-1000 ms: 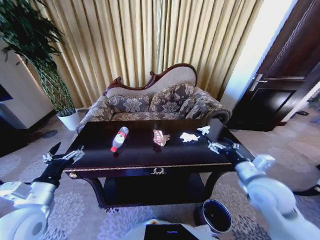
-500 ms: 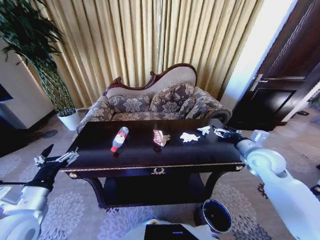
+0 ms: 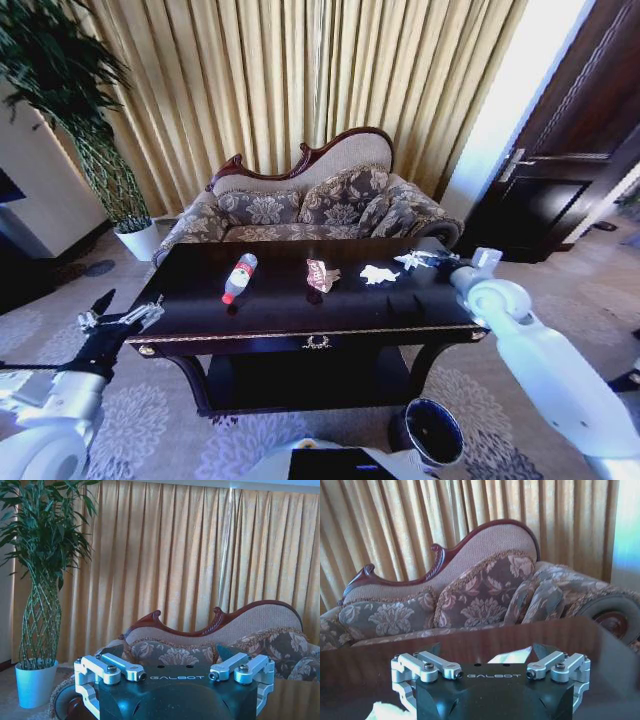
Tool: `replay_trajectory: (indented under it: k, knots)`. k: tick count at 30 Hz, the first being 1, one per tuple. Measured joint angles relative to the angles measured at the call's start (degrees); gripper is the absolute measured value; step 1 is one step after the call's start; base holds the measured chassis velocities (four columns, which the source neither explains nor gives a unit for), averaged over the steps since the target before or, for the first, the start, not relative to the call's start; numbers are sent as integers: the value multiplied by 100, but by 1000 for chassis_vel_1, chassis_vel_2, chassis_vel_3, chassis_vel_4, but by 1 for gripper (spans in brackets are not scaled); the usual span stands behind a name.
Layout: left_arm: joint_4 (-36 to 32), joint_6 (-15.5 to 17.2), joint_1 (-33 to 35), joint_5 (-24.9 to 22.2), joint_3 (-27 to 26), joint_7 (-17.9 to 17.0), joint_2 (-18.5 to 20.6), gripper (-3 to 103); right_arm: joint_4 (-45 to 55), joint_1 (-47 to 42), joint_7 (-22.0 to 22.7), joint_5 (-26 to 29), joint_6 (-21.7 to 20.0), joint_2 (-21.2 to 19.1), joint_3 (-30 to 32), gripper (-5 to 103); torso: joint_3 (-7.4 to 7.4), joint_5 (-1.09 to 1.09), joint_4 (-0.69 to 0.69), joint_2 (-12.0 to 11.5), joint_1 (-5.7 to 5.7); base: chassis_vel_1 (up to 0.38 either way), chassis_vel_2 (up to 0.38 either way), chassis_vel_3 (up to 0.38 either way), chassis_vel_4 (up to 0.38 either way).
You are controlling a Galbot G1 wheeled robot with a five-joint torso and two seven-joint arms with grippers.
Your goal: Move to the front of the table and place the trash on the table into the trash bin.
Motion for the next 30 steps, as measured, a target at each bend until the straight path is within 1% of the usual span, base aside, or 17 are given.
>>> replay_trajectory:
  k: [6,12,17,29,30]
  knots:
    - [0,40,-53,9,8,-31,56,100,-325,248,-4,-221,-1,293,-327,100,-1,-1,1,0,0,0,0,0,0]
    - [0,39,-90,7,44,-41,63,100,-721,437,-33,-484,17,430,-489,100,0,0,0,0,0,0,0,0,0]
    - [16,17,-108,7,72,-41,52,100,-971,588,-45,-616,58,485,-628,100,0,0,0,0,0,0,0,0,0]
    - [24,-36,-124,-18,50,-41,57,100,-1298,919,-50,-656,81,491,-831,100,0,0,0,0,0,0,0,0,0]
    - [24,-39,-125,-19,50,-41,53,100,-1317,931,-51,-659,102,489,-848,101,0,0,0,0,0,0,0,0,0]
